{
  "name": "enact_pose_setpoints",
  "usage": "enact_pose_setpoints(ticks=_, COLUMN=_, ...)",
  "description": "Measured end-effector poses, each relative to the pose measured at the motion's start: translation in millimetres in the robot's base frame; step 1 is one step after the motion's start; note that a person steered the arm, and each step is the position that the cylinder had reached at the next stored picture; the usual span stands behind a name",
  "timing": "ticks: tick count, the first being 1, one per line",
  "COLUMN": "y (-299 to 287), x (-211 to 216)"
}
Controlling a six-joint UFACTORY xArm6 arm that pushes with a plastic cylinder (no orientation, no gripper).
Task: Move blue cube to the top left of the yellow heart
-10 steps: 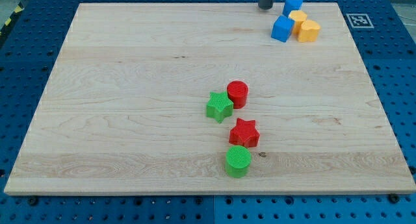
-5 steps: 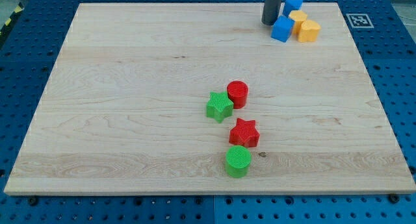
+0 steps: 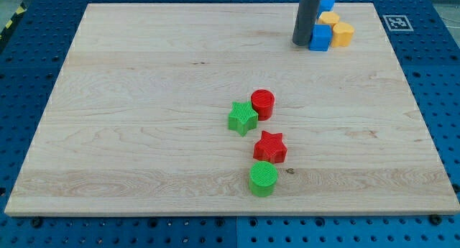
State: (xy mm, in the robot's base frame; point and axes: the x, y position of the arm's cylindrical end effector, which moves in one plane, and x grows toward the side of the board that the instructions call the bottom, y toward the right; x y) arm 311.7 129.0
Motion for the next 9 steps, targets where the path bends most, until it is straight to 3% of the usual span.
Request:
enact_pose_setpoints(ticks=2, y=0.0, x=23.5)
enact_pose_setpoints(ticks=9, y=10.7, x=26.6)
